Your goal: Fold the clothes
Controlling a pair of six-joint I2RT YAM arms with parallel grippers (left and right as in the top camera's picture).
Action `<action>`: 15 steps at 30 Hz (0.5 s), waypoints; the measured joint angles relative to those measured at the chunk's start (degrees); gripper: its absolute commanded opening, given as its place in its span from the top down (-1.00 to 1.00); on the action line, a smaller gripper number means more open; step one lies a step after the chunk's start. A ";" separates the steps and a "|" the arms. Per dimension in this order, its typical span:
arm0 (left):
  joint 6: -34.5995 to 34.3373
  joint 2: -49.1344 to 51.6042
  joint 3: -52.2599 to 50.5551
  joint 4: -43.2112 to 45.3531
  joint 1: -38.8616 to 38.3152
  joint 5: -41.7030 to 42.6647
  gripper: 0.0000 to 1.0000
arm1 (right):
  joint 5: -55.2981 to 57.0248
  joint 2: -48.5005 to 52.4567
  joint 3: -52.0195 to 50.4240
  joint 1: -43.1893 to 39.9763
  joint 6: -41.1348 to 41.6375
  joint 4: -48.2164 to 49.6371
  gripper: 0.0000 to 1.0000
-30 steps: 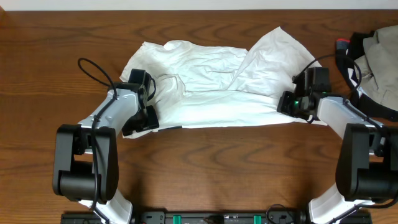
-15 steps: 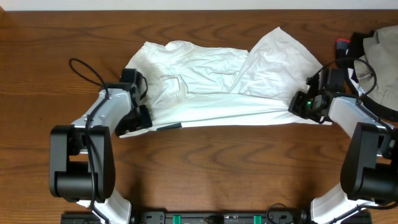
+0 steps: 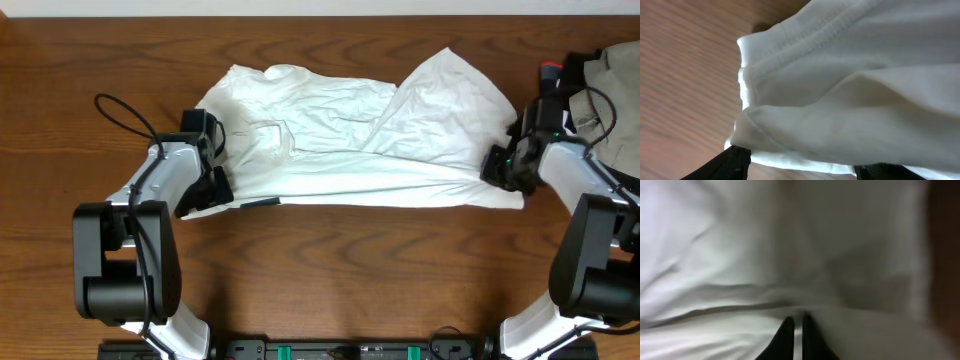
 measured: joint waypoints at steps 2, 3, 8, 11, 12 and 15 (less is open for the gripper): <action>0.02 0.00 0.00 0.00 0.11 -0.83 -0.34 | 2.08 0.07 2.91 0.00 -0.07 -3.45 0.89; 0.02 0.00 0.00 -0.02 0.13 -1.27 -0.34 | 2.60 0.07 4.02 0.00 -0.07 -4.61 0.89; 0.02 0.00 0.28 -1.66 0.15 -2.21 -0.34 | 2.89 0.07 8.33 0.04 -0.26 -9.11 0.88; 0.02 -0.11 0.74 -2.01 0.15 -2.67 -0.35 | -0.52 0.07 8.52 0.11 -0.90 -12.13 0.95; 0.02 -0.22 0.87 -2.01 0.15 -2.78 -0.35 | -1.57 0.07 8.52 0.17 -1.20 -13.14 0.98; 0.02 -0.48 0.98 -1.99 0.20 -2.99 -0.35 | -3.98 0.07 8.46 0.31 -1.57 -15.52 0.98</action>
